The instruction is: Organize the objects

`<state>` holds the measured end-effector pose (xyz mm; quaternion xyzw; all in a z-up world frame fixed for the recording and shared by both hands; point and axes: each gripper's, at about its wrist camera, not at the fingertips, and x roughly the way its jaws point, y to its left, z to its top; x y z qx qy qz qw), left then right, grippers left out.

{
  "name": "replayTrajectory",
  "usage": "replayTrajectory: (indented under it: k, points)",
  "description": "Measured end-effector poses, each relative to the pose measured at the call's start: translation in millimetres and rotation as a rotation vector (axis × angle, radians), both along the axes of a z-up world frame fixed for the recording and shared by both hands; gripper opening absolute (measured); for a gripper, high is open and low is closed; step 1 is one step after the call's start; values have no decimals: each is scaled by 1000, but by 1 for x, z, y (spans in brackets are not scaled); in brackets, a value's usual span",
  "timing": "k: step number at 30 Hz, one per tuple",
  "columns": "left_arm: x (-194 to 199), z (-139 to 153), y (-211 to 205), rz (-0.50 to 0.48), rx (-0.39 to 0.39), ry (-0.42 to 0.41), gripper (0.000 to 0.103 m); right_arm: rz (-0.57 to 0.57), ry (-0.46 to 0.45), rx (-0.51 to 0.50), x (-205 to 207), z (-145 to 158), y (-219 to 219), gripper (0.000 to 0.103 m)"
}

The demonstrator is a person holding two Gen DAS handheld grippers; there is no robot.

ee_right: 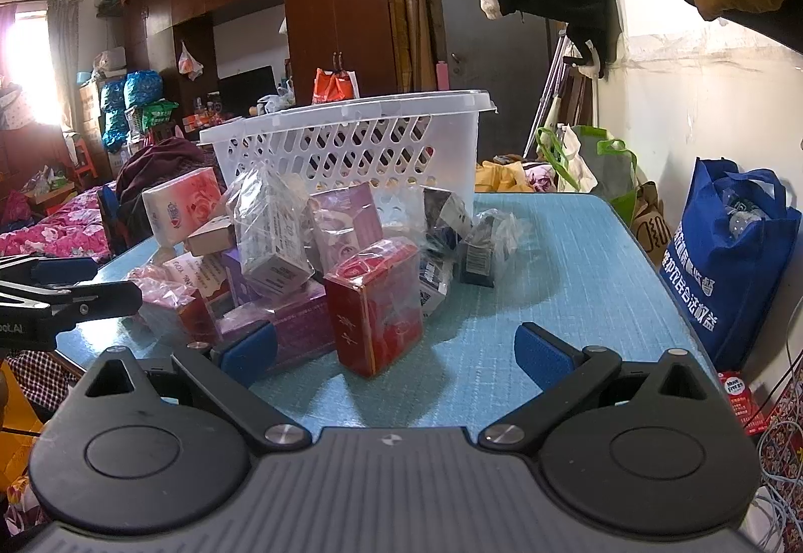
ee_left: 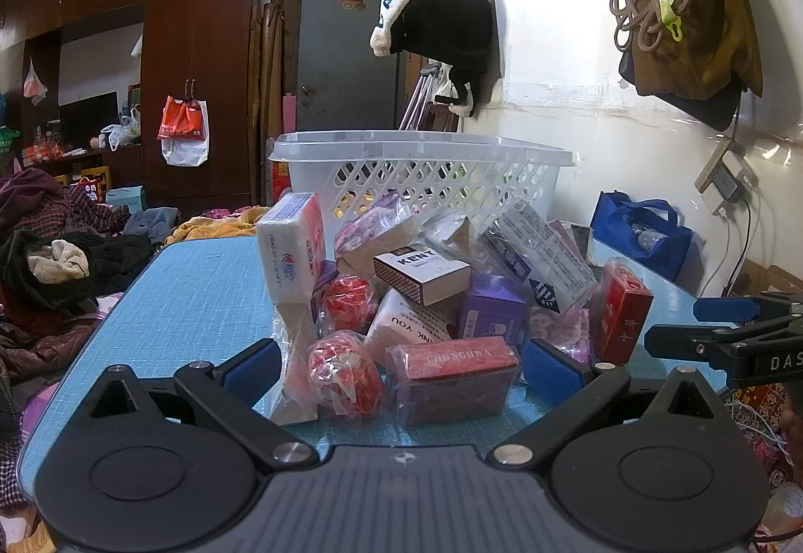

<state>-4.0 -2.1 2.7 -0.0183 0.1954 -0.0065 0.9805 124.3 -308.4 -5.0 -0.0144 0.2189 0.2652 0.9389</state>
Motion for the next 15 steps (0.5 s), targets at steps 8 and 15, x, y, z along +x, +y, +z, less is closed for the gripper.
replayTrajectory:
  k: [8, 15]
  points:
    - [0, 0, 0, 0, 1, -1, 103, -5, -9, 7, -1, -1, -1, 103]
    - [-6, 4, 1, 54, 22, -134, 103, 18, -128, 72, -6, -3, -5, 103]
